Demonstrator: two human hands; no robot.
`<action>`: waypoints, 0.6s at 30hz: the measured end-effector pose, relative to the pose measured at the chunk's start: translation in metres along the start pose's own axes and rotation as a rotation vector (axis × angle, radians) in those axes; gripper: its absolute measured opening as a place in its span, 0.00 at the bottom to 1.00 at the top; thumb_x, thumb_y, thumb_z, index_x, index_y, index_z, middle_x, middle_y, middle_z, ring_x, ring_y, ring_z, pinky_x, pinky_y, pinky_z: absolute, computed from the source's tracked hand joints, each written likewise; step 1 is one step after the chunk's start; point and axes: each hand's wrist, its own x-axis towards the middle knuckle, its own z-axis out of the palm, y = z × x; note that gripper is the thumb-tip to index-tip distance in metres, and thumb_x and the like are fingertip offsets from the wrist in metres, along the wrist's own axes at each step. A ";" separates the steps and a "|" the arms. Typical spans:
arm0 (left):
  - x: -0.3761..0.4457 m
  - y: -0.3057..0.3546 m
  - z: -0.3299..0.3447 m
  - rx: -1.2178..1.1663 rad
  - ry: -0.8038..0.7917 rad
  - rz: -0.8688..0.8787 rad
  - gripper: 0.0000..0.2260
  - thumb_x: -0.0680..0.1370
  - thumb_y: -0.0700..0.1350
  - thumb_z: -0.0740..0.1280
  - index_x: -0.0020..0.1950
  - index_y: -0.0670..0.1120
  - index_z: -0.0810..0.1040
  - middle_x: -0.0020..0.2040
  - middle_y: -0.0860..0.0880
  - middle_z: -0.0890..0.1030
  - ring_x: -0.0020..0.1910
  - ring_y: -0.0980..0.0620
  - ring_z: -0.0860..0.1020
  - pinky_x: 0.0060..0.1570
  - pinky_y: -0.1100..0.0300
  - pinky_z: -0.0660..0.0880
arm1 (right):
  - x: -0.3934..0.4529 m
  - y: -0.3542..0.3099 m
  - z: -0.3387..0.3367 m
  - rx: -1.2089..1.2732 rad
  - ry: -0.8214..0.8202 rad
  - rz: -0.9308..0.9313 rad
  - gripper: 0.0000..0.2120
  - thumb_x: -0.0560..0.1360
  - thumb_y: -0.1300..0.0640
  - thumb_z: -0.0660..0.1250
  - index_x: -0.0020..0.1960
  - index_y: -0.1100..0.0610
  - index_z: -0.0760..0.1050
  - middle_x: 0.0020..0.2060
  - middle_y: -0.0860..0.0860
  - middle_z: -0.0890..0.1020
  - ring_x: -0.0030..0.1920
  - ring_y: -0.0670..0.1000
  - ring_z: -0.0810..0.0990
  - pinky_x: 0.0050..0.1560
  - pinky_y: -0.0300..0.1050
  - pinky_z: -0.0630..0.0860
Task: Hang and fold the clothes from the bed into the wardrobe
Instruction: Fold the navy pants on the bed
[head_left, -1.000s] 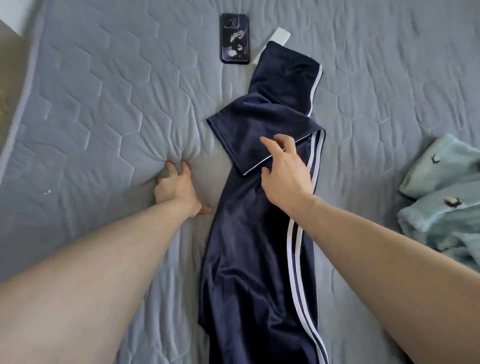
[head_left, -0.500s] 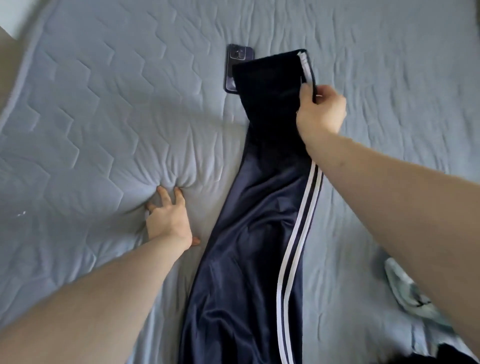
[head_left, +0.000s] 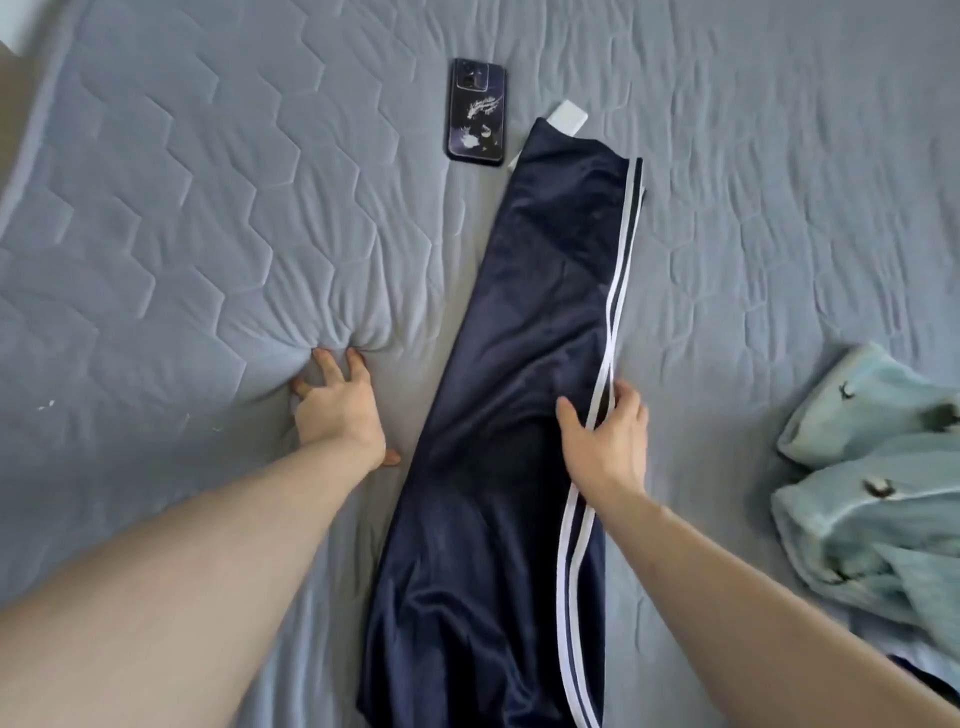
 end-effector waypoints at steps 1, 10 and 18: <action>0.000 0.000 0.000 -0.005 0.005 -0.004 0.68 0.60 0.65 0.82 0.84 0.49 0.40 0.83 0.39 0.42 0.77 0.31 0.61 0.70 0.45 0.72 | -0.019 0.015 0.004 0.042 0.017 0.038 0.33 0.76 0.42 0.72 0.75 0.55 0.65 0.69 0.52 0.71 0.69 0.56 0.73 0.68 0.50 0.69; -0.007 -0.015 0.020 -0.145 0.054 0.072 0.63 0.64 0.67 0.79 0.84 0.53 0.40 0.84 0.45 0.40 0.81 0.35 0.52 0.76 0.46 0.63 | -0.118 0.136 -0.001 0.164 -0.095 0.163 0.12 0.78 0.45 0.72 0.42 0.52 0.80 0.34 0.41 0.85 0.39 0.40 0.83 0.35 0.27 0.72; -0.093 -0.057 0.120 -0.208 0.110 0.199 0.39 0.82 0.62 0.57 0.84 0.47 0.43 0.84 0.47 0.40 0.83 0.43 0.41 0.81 0.47 0.44 | -0.152 0.164 -0.017 0.216 -0.276 0.299 0.10 0.77 0.45 0.72 0.51 0.50 0.82 0.44 0.44 0.88 0.49 0.50 0.87 0.58 0.53 0.82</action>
